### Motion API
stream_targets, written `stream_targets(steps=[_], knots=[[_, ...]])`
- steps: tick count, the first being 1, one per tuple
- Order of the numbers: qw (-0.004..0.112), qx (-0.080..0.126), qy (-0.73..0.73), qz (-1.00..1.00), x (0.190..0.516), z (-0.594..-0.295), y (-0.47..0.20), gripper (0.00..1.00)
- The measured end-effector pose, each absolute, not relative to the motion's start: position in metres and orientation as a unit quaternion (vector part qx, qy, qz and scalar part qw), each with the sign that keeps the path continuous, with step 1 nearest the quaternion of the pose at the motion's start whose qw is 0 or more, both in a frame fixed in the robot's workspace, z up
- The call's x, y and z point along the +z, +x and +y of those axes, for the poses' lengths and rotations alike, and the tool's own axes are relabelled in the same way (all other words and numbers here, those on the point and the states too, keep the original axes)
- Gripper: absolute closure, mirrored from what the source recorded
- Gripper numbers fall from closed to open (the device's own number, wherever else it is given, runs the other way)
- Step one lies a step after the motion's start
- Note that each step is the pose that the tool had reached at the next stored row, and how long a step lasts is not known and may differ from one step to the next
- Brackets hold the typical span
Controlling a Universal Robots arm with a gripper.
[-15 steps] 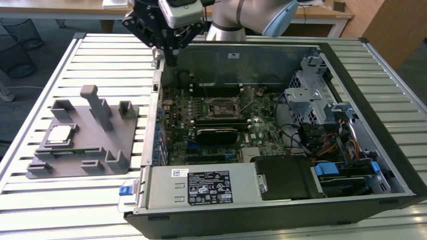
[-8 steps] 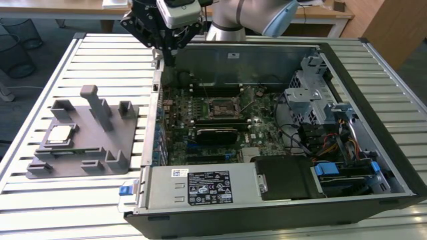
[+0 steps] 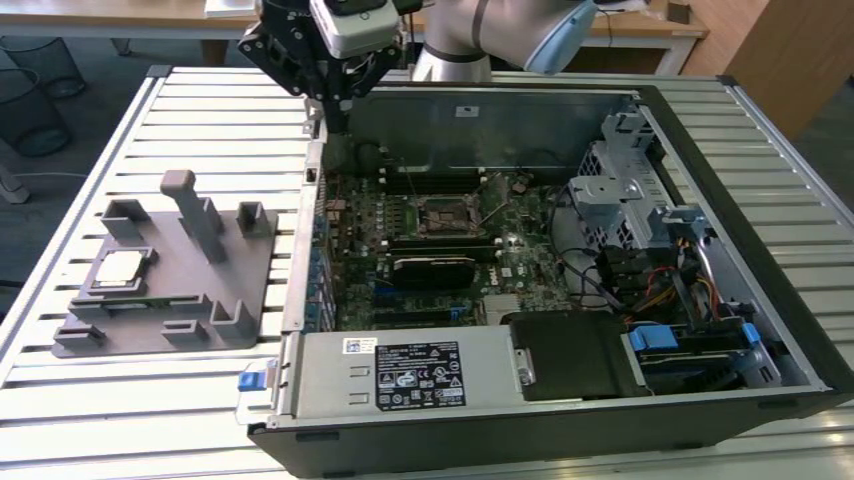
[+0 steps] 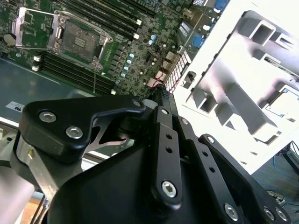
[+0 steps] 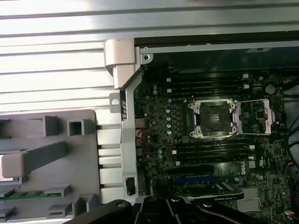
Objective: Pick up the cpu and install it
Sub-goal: 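Reach for the cpu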
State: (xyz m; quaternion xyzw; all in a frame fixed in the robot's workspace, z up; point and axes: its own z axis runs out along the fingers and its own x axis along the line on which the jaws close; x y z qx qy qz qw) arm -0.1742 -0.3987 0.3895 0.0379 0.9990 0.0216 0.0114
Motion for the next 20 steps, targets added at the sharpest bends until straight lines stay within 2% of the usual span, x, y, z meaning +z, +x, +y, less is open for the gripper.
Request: stream_targets(steps=[20], knots=[[0.01, 0.022, 0.038, 0.999, 0.388, -0.3987, -0.1833, 0.89]])
